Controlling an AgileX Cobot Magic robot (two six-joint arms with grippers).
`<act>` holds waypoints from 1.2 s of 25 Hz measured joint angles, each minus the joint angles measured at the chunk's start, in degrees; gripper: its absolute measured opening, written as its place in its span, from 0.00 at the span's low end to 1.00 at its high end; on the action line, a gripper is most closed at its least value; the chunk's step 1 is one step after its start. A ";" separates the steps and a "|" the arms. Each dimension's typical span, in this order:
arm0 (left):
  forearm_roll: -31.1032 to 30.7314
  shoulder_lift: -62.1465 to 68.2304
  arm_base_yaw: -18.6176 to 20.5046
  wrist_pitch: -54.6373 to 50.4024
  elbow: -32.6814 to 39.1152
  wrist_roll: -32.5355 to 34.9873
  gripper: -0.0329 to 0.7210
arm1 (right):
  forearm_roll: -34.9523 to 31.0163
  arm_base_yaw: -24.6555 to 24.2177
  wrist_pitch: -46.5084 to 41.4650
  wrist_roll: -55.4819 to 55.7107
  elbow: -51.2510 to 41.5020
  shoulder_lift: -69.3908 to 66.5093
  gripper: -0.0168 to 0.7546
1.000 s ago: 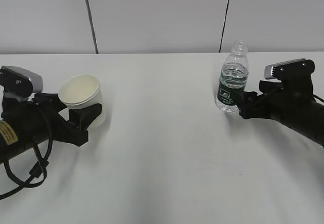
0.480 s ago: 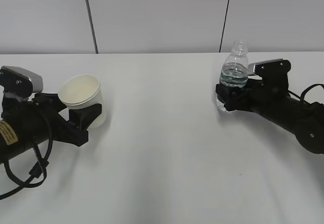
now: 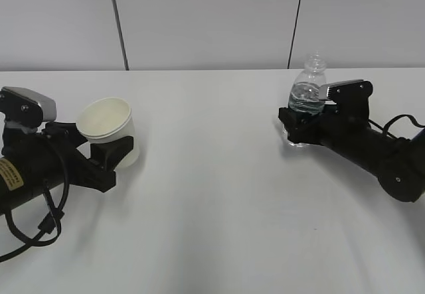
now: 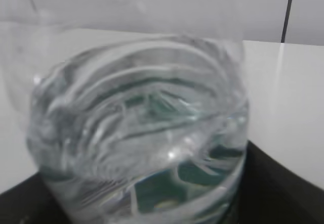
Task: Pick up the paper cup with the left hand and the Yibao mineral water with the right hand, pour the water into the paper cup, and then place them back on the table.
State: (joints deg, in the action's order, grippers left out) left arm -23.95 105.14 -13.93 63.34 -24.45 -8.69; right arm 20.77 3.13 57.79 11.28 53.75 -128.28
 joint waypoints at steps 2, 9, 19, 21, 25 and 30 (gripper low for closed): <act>0.00 0.00 0.00 0.00 0.00 0.00 0.66 | 0.15 0.00 1.12 0.00 0.00 -0.28 0.67; -0.05 0.00 0.00 -0.06 0.00 0.00 0.66 | 3.26 0.00 2.08 0.00 0.00 -0.37 0.62; -0.84 0.00 -3.98 -4.13 -1.32 0.00 0.66 | 7.70 5.48 -1.97 0.09 3.15 2.99 0.62; -0.84 0.00 -5.10 -4.57 -2.15 0.00 0.66 | 8.18 7.72 -3.09 0.13 5.09 3.35 0.62; -0.79 0.00 -6.45 -7.02 -4.09 -1.86 0.66 | 9.17 12.55 -7.64 0.13 9.25 3.32 0.62; -0.79 0.00 -7.53 -7.64 -4.29 -2.43 0.66 | 10.85 16.96 -11.95 0.13 14.47 3.32 0.62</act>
State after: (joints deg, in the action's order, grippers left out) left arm -24.74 105.14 -21.46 55.69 -28.74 -11.12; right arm 31.62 20.10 45.84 11.41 68.22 -124.96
